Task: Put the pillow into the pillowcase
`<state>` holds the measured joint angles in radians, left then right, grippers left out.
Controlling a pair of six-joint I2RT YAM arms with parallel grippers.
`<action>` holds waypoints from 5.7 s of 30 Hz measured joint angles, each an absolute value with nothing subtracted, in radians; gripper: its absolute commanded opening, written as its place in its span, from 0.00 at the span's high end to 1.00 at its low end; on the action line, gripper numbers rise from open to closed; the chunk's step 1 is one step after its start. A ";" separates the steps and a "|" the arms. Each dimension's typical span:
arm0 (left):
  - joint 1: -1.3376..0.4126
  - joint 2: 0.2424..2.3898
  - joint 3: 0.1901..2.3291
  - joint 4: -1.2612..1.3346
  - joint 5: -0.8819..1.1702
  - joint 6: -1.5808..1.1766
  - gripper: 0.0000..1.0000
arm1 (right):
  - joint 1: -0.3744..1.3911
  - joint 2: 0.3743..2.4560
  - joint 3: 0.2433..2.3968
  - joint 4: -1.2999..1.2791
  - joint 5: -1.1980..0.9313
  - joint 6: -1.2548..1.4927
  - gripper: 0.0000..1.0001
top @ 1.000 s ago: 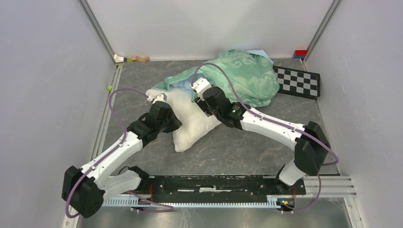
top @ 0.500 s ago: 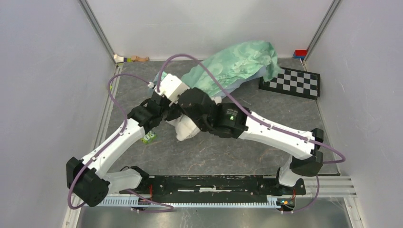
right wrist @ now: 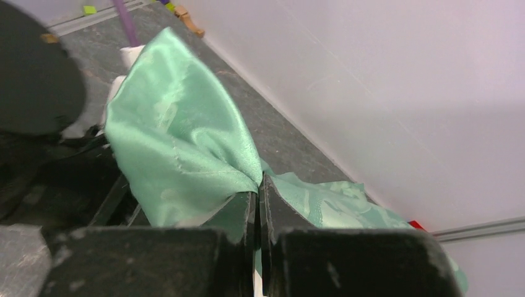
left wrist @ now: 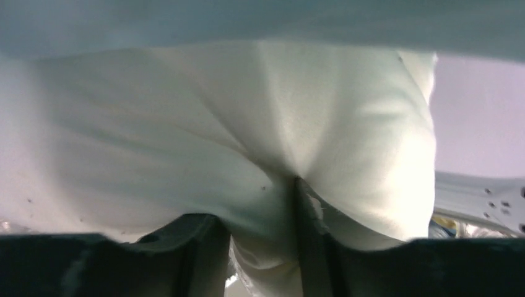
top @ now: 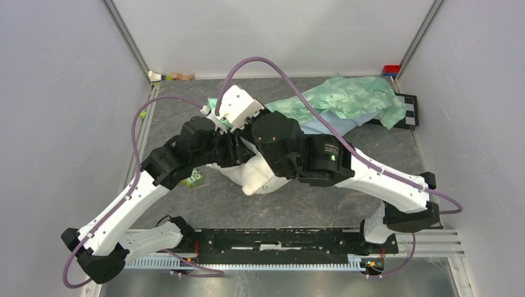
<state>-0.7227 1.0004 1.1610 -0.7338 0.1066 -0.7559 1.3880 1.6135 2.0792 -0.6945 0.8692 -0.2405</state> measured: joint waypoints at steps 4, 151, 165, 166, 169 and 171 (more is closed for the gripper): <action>-0.727 0.961 1.174 -0.762 0.153 -0.756 0.24 | 1.254 1.651 2.133 -0.667 0.775 -0.231 1.00; -0.703 1.020 0.764 -0.512 -0.102 -0.806 0.00 | 0.888 1.289 1.055 -0.377 0.532 0.067 0.42; -0.709 1.299 0.702 -0.012 -0.072 -0.977 0.89 | 1.060 1.363 1.248 -0.493 0.614 0.129 1.00; -0.708 1.318 0.728 -0.011 -0.073 -0.978 0.93 | 1.119 1.372 1.282 -0.510 0.620 0.134 1.00; -0.698 1.326 0.780 -0.025 -0.085 -0.978 0.97 | 1.232 1.390 1.331 -0.525 0.627 0.144 1.00; -0.700 1.312 0.795 -0.031 -0.084 -0.978 0.98 | 1.241 1.389 1.325 -0.535 0.631 0.149 1.00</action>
